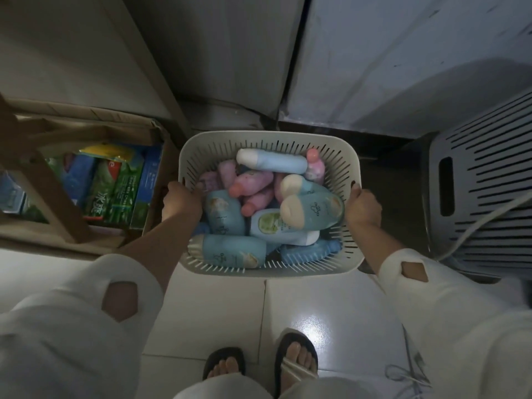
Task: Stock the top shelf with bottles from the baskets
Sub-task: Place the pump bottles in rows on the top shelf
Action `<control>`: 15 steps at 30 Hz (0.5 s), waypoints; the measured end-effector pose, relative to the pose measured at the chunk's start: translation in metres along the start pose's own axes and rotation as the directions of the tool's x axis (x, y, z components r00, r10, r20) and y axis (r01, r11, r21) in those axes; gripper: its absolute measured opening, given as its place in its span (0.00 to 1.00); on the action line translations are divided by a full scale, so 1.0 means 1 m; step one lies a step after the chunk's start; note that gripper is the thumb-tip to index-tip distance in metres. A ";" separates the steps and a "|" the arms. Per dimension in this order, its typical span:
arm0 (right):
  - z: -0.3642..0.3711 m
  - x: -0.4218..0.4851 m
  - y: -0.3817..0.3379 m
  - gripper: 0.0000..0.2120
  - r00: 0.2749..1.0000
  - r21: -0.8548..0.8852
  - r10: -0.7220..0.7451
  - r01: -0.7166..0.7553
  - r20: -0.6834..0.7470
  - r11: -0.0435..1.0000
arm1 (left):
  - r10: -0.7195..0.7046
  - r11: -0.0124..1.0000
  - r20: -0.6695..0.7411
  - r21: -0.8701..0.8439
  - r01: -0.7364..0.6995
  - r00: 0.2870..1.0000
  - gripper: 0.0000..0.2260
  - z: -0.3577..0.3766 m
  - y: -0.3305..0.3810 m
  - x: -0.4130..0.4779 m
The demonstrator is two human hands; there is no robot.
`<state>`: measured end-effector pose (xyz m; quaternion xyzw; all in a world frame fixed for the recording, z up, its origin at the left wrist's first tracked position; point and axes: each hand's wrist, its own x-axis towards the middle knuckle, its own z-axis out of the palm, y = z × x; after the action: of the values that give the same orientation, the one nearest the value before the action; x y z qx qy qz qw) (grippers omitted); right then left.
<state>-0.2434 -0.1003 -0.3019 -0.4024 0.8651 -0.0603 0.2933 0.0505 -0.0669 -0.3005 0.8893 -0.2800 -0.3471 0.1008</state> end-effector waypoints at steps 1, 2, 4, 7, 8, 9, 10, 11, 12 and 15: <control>0.000 -0.001 -0.001 0.24 1.000 0.006 0.000 0.000 0.016 1.000 | 0.006 1.000 0.010 -0.009 -0.006 1.000 0.21 -0.001 0.000 0.002; -0.002 -0.002 -0.001 0.25 1.000 0.016 0.005 -0.006 0.028 1.000 | 0.018 1.000 0.017 -0.009 -0.017 1.000 0.21 -0.002 0.000 0.002; -0.007 -0.007 0.000 0.25 0.999 0.033 0.019 -0.020 0.040 0.999 | 0.047 0.999 0.021 0.013 -0.047 0.999 0.22 -0.006 -0.001 -0.001; -0.023 -0.023 0.005 0.25 0.998 0.020 0.037 -0.038 0.044 0.999 | 0.065 0.996 0.009 0.059 -0.066 0.998 0.21 -0.019 -0.001 -0.018; -0.031 -0.032 0.006 0.25 0.998 0.014 0.043 -0.044 0.047 0.999 | 0.070 0.995 0.012 0.073 -0.071 0.997 0.21 -0.025 -0.001 -0.027; -0.041 -0.043 0.007 0.26 0.998 0.009 0.044 -0.045 0.054 0.999 | 0.078 0.993 0.020 0.083 -0.079 0.997 0.20 -0.033 0.000 -0.036; -0.052 -0.053 0.008 0.26 0.997 0.005 0.046 -0.047 0.061 0.999 | 0.081 0.992 0.029 0.089 -0.084 0.996 0.20 -0.041 0.000 -0.047; -0.063 -0.063 0.009 0.27 0.997 -0.005 0.049 -0.049 0.062 0.999 | 0.078 0.992 0.037 0.094 -0.082 0.996 0.20 -0.051 0.000 -0.057; -0.075 -0.074 0.009 0.27 0.996 -0.021 0.053 -0.051 0.066 0.998 | 0.072 0.992 0.047 0.100 -0.077 0.996 0.20 -0.062 0.000 -0.069; -0.115 -0.111 0.010 0.27 0.993 -0.067 0.051 -0.044 0.106 0.997 | 0.064 0.987 0.076 0.140 -0.074 0.995 0.21 -0.098 0.005 -0.110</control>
<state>-0.2581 -0.0275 -0.1597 -0.3936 0.8589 -0.0034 0.3276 0.0486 -0.0100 -0.1648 0.8712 -0.3381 -0.3539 0.0390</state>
